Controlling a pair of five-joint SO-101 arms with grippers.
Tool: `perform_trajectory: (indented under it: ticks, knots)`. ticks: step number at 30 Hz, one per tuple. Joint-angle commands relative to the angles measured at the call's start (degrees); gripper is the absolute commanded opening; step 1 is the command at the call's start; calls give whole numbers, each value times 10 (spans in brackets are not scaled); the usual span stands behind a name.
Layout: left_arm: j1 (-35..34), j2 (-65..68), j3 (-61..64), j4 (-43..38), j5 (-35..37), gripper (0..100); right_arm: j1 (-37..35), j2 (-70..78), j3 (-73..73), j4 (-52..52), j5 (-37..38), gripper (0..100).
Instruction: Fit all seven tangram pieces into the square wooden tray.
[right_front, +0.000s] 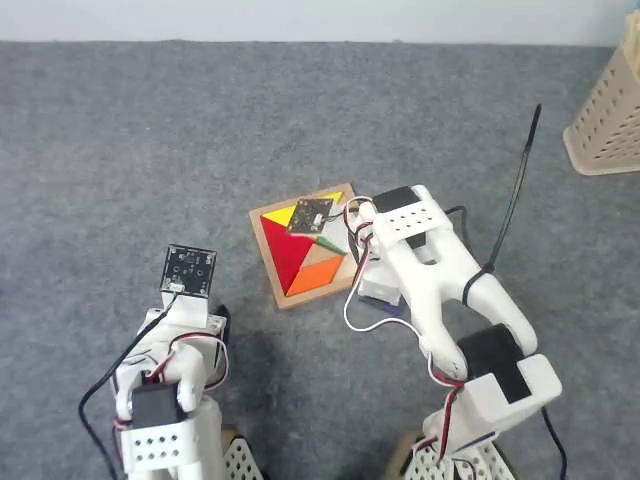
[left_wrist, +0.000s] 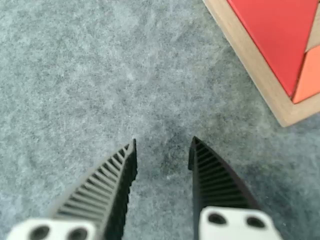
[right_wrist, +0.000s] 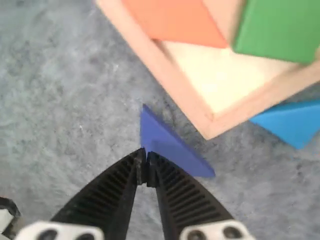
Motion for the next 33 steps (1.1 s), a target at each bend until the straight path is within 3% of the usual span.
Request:
perform_trajectory:
  ticks: [1,6,11,18,22,28,33]
  knots:
    - [1,-4,-7,3,-3,168,-17,-16,6,21,22,6]
    - [1,-4,-7,3,-3,168,-15,-16,67,-19,31,10]
    - [1,-4,-7,3,-3,168,-15,-58,113,-48,26,79]
    - [1,-4,-7,3,-3,168,-12,-167,172,-125,-63,84]
    - [1,-4,-7,3,-3,168,-7,-182,200,-134,-62,91]
    - [1,-4,-7,3,-3,168,-12,-160,204,-134,-48,192]
    - [1,-4,-7,3,-3,168,-5,-142,202,-157,-45,197]
